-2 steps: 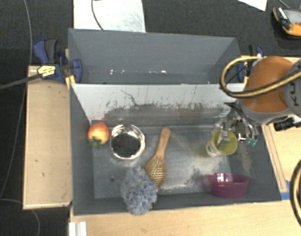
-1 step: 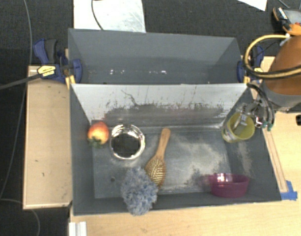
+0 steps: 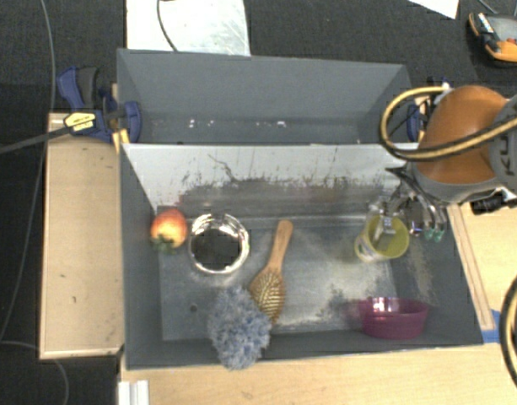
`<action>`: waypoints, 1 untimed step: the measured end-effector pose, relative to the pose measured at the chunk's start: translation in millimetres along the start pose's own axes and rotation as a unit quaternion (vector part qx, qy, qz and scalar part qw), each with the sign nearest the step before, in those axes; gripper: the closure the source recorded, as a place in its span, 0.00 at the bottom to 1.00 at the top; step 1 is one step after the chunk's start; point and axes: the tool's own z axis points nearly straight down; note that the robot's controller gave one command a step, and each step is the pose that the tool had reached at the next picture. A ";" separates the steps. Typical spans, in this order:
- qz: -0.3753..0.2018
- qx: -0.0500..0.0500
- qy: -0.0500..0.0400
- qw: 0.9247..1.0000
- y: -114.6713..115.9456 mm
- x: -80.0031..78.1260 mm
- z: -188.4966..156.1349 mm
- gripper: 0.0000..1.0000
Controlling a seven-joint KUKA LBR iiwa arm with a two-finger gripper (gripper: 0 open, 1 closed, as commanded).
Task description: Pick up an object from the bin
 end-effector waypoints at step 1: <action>0.009 -0.001 0.004 1.000 1.1 2.7 -10.8 1.00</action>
Offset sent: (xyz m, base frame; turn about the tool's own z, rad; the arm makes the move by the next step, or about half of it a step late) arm -0.0530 -0.0094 0.0111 -0.1926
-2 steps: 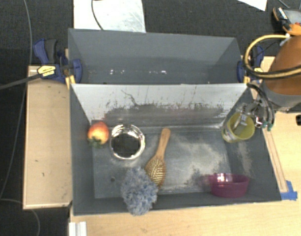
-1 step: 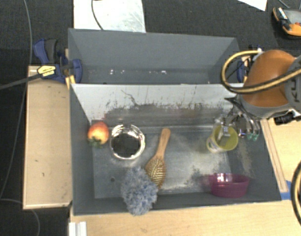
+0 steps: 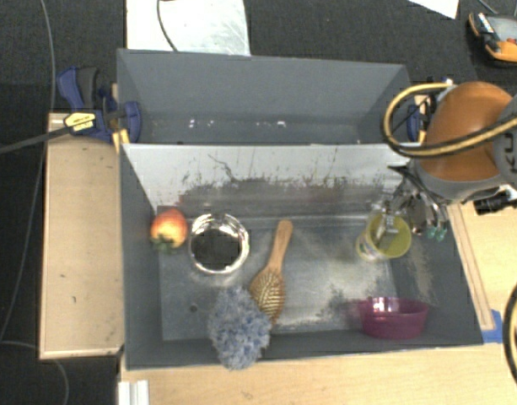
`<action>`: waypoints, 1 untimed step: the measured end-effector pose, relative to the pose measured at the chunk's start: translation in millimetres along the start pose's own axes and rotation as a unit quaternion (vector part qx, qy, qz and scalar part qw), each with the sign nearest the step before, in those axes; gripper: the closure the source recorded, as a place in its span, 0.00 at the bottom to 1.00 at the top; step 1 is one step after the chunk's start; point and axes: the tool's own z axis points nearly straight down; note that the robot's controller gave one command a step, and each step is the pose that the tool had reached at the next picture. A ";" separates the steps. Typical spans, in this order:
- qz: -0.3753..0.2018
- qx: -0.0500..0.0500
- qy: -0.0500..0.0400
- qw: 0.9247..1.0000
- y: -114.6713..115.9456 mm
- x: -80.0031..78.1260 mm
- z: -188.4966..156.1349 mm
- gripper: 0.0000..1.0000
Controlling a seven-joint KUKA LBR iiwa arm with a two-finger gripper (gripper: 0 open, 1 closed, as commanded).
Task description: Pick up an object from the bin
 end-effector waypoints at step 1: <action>-0.105 0.000 -0.003 0.994 -16.8 47.8 -1.1 0.00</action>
Offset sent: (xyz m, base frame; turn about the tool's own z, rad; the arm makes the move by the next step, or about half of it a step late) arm 0.0000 0.0000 0.0000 0.0000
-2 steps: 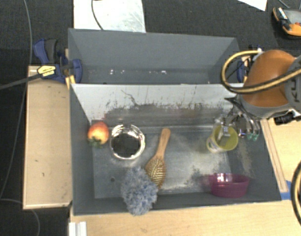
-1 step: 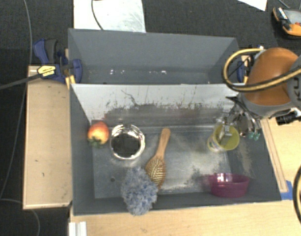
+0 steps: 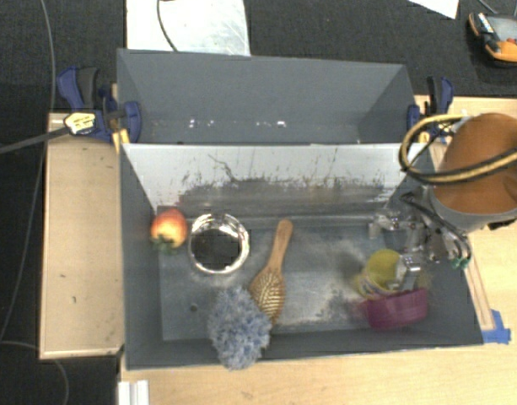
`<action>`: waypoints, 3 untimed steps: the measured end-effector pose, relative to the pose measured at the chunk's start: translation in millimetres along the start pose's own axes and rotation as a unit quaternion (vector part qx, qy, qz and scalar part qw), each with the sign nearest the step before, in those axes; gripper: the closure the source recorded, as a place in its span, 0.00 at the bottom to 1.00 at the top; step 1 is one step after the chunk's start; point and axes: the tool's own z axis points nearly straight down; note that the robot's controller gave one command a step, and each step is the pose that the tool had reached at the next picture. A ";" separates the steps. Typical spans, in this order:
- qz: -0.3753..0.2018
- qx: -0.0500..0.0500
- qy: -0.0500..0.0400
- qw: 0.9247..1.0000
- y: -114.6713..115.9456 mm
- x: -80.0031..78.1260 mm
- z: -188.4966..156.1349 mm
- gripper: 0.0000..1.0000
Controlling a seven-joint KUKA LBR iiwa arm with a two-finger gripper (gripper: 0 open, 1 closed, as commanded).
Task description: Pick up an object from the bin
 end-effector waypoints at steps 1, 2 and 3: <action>0.000 0.000 0.000 1.000 0.0 -0.1 -0.1 1.00; 0.001 0.000 0.000 1.000 0.0 -0.1 -0.1 1.00; -0.008 -0.001 0.001 1.000 13.2 3.8 -101.0 1.00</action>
Offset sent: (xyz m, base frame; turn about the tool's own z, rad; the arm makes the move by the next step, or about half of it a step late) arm 0.0000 0.0000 0.0000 0.0000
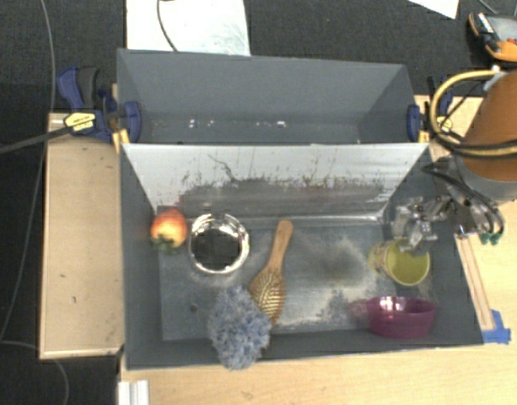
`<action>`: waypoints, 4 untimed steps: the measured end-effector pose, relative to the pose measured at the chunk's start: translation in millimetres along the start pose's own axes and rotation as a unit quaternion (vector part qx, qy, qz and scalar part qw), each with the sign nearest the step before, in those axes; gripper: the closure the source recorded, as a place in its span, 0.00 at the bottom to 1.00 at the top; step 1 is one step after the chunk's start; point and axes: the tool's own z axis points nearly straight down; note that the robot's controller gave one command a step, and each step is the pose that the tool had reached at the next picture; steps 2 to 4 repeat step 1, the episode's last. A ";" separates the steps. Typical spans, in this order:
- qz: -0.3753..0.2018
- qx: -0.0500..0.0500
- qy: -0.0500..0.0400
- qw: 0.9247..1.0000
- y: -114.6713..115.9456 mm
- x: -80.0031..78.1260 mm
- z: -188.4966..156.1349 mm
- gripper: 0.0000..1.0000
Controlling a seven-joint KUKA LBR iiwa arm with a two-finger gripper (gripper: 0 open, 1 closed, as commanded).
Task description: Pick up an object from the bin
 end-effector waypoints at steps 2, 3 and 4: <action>0.019 0.000 0.000 1.000 -12.8 -32.7 -35.2 1.00; 0.019 0.000 0.000 1.000 -12.8 -32.7 -35.2 1.00; 0.019 0.000 0.000 1.000 -12.8 -32.7 -35.2 1.00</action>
Offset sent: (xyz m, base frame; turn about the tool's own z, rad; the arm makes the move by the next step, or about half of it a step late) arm 0.0020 -0.0016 0.0025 0.1942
